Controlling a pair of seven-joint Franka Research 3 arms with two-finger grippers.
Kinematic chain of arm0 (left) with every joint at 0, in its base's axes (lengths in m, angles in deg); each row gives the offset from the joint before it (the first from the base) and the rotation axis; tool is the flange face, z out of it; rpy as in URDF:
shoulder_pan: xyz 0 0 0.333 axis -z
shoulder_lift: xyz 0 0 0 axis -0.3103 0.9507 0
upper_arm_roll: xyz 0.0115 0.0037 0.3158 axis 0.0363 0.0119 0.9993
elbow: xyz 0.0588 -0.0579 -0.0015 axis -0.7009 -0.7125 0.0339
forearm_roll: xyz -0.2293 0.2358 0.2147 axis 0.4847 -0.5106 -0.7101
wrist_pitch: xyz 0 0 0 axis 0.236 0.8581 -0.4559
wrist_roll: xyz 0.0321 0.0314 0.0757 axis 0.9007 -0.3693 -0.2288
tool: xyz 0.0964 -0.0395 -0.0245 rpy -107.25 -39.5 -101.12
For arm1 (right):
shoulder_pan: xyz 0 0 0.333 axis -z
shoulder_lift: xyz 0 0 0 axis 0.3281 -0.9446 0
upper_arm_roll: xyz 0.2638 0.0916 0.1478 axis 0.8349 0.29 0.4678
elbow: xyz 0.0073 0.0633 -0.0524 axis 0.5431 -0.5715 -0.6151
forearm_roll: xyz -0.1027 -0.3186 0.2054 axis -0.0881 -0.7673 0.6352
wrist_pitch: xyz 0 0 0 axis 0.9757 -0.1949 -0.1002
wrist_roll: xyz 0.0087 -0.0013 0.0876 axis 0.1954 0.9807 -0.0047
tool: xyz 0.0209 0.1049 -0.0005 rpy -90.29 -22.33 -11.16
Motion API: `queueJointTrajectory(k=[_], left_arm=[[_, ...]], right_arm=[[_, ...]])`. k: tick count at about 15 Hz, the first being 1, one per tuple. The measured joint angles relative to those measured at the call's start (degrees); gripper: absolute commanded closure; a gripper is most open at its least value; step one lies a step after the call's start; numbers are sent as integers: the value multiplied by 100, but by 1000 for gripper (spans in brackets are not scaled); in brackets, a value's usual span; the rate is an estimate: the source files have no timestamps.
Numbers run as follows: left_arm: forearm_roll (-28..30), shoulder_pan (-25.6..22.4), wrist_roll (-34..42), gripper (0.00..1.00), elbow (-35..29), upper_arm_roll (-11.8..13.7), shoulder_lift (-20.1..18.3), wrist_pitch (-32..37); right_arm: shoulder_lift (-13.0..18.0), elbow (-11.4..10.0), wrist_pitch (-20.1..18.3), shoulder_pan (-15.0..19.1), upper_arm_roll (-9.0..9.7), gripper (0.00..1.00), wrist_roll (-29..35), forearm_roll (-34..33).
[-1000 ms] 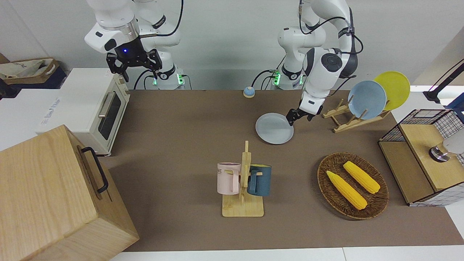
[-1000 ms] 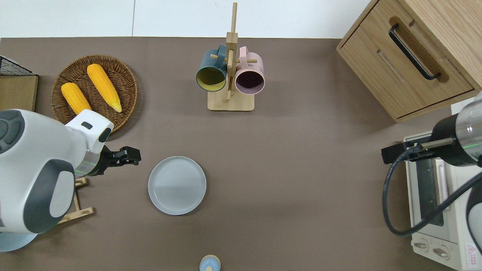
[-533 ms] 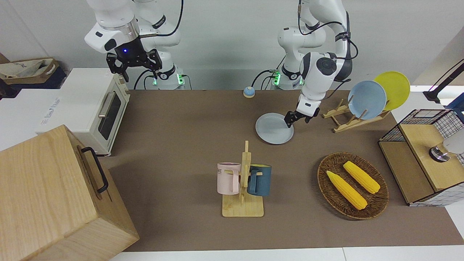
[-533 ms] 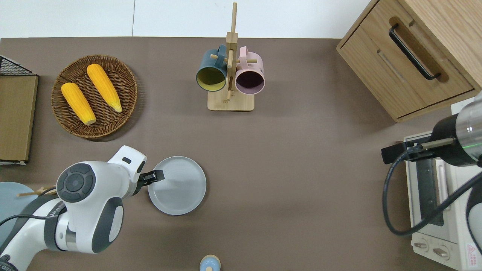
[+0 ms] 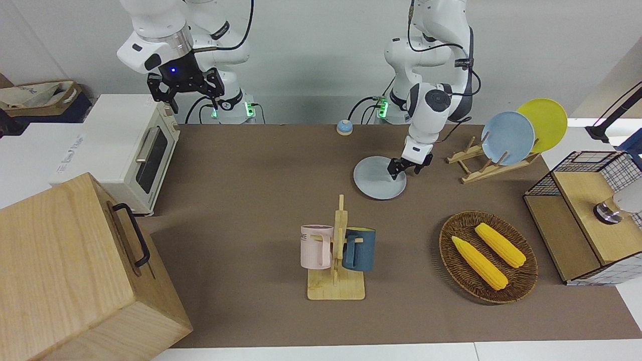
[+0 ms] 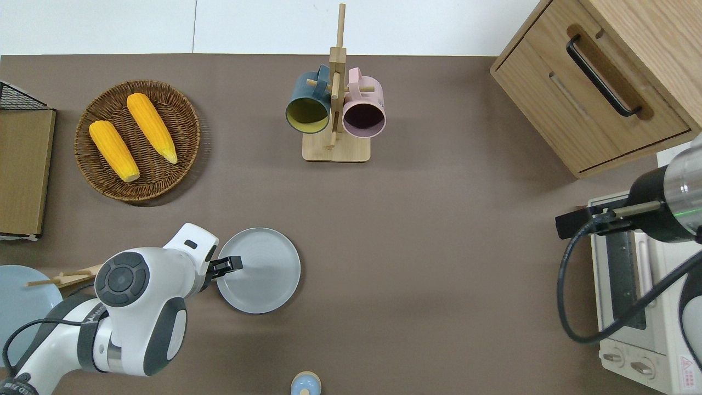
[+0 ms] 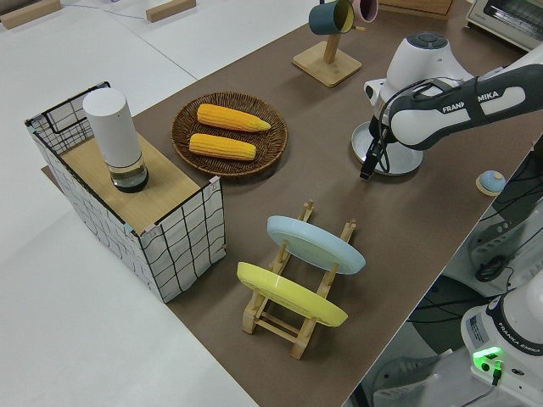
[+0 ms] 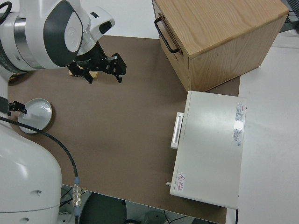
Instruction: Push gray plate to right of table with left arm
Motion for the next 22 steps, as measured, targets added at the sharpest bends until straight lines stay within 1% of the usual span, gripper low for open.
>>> queueJointTrajectory(k=[1,2,3,4,5,12,18,22], left_arm=[[0,24,-33,92,-33,-9,28,-71],[0,50,-63,244,-63,-13,59,-140],[0,62,-88,531,-79,-20,87,-187],[0,66,-104,780,-84,-23,104,-212],[0,66,-112,998,-85,-23,112,-217],[-74,78,-377,1000,-77,-2,23,-231],[-262,128,-642,1000,-90,-58,-49,-232],[-280,128,-674,1000,-92,-60,-48,-236]], right_arm=[[0,0,0,0,0,17,0,0],[0,0,0,0,0,17,0,0],[0,0,0,0,0,17,0,0],[0,0,0,0,0,17,0,0],[0,0,0,0,0,17,0,0],[0,0,0,0,0,17,0,0],[0,0,0,0,0,17,0,0],[0,0,0,0,0,17,0,0]])
